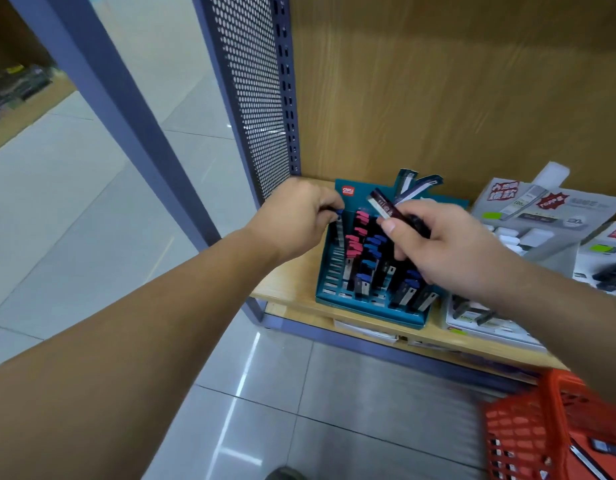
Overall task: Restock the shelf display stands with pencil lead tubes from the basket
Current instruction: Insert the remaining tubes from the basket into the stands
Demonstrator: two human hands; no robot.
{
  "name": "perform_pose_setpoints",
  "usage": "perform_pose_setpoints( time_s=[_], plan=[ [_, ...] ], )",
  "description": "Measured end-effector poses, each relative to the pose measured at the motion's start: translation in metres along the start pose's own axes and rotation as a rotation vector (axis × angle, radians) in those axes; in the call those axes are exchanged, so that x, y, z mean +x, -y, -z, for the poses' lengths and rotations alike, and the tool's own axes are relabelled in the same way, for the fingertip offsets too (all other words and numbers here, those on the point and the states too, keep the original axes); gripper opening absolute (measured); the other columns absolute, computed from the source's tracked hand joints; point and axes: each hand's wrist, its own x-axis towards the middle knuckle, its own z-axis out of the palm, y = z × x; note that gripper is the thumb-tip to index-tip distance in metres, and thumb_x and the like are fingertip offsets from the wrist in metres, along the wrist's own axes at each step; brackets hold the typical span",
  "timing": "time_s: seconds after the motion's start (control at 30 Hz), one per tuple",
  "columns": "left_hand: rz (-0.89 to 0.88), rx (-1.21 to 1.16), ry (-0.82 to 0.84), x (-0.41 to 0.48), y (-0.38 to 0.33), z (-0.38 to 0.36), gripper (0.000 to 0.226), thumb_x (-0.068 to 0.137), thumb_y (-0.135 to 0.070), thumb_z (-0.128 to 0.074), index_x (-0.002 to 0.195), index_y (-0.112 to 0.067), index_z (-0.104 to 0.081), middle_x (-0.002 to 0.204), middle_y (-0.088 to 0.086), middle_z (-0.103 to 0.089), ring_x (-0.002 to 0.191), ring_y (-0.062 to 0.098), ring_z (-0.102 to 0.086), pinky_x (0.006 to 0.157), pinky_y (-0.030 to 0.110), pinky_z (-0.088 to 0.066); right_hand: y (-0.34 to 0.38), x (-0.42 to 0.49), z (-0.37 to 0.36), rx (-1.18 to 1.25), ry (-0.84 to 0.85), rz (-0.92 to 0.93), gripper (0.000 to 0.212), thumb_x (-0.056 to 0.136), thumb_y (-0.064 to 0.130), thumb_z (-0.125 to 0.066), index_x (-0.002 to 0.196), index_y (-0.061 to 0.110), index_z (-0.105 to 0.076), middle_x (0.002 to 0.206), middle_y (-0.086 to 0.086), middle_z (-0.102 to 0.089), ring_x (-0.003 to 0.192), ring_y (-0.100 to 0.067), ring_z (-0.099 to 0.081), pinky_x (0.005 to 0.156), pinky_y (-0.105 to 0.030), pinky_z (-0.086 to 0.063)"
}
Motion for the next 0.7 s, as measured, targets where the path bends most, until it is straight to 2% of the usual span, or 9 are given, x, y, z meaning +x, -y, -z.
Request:
perform_pose_setpoints(
  time_s=[0.1,0.23,0.33,0.47,0.7],
  plan=[
    [0.004,-0.008,0.026,0.003,0.001,0.000,0.015,0.097,-0.015,-0.066,0.106,-0.018,-0.078,0.096,-0.008,-0.073,0.090,0.012,-0.063,0.083,0.031,-0.053,0.003,0.009,0.001,0.034,0.020,-0.049,0.022,0.106,0.038,-0.052,0.091,0.026,-0.064,0.075,-0.005,-0.069,0.046,-0.011,-0.051,0.045,-0.026,-0.043],
    [0.043,-0.102,0.002,0.003,0.002,-0.002,0.011,0.094,-0.014,-0.070,0.099,-0.018,-0.080,0.087,-0.013,-0.069,0.082,0.006,-0.063,0.077,0.023,-0.052,-0.002,0.013,-0.003,0.030,0.004,-0.086,0.017,0.105,0.036,-0.054,0.101,0.026,-0.067,0.077,-0.004,-0.070,0.044,-0.009,-0.052,0.042,-0.018,-0.041],
    [0.057,-0.115,0.028,0.000,0.005,0.000,0.012,0.096,-0.013,-0.069,0.100,-0.017,-0.079,0.090,-0.012,-0.070,0.083,0.005,-0.062,0.075,0.021,-0.050,-0.003,0.016,-0.005,-0.019,0.006,-0.100,0.018,0.106,0.038,-0.053,0.104,0.027,-0.066,0.081,0.000,-0.072,0.045,-0.010,-0.056,0.044,-0.021,-0.044],
    [0.040,-0.091,0.030,-0.006,0.007,0.002,0.013,0.095,-0.013,-0.069,0.101,-0.017,-0.080,0.091,-0.007,-0.075,0.082,0.010,-0.066,0.078,0.031,-0.055,-0.003,0.019,-0.005,-0.027,0.024,-0.135,0.018,0.107,0.039,-0.051,0.100,0.029,-0.064,0.085,0.001,-0.073,0.045,-0.011,-0.056,0.044,-0.022,-0.044],
    [-0.007,-0.024,0.073,0.001,0.001,-0.003,0.014,0.097,-0.017,-0.065,0.101,-0.021,-0.078,0.093,-0.006,-0.074,0.087,0.014,-0.065,0.079,0.038,-0.056,0.001,0.017,-0.006,-0.025,0.059,-0.127,0.020,0.108,0.035,-0.050,0.098,0.024,-0.063,0.088,-0.008,-0.072,0.040,-0.002,-0.049,0.042,-0.015,-0.041]
  ],
)
